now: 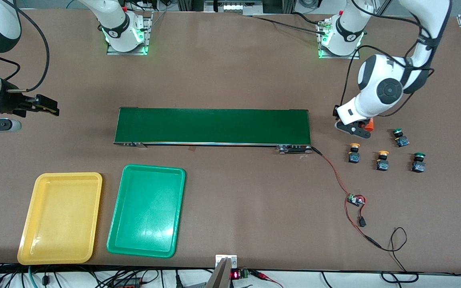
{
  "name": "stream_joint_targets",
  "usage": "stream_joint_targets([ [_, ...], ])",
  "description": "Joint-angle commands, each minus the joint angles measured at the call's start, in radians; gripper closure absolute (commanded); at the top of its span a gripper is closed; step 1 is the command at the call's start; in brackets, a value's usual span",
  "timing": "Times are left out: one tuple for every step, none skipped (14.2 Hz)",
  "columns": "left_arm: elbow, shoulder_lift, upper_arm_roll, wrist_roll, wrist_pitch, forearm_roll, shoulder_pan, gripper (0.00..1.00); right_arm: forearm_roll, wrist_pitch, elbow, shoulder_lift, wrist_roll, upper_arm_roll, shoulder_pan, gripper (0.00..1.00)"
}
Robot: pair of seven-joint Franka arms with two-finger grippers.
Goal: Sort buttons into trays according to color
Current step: 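Close the left gripper on the orange cylinder and lift it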
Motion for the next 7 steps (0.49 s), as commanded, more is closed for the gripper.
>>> stream_joint_targets([
  [0.165,0.009,-0.015,0.091,-0.223,0.017,-0.015,0.77,0.015,-0.003,0.021,0.019,-0.009,-0.002,-0.004,0.0],
  [0.23,0.028,-0.033,0.128,-0.329,0.016,-0.031,0.77,0.015,0.001,0.021,0.019,-0.009,-0.002,-0.004,0.0],
  [0.295,0.048,-0.046,0.154,-0.421,0.011,-0.037,0.77,0.017,0.001,0.021,0.019,-0.011,-0.002,-0.006,0.0],
  [0.348,0.066,-0.07,0.157,-0.487,0.005,-0.037,0.77,0.017,0.002,0.021,0.019,-0.011,-0.002,-0.006,0.0],
  [0.386,0.08,-0.089,0.159,-0.527,0.003,-0.037,0.78,0.017,0.008,0.021,0.019,-0.011,-0.002,-0.006,0.0],
  [0.403,0.086,-0.107,0.165,-0.537,0.002,-0.038,0.78,0.017,0.008,0.021,0.019,-0.009,-0.002,-0.006,0.0],
  [0.414,0.088,-0.138,0.186,-0.535,0.002,-0.038,0.79,0.017,0.007,0.021,0.019,-0.008,-0.002,-0.006,0.0],
])
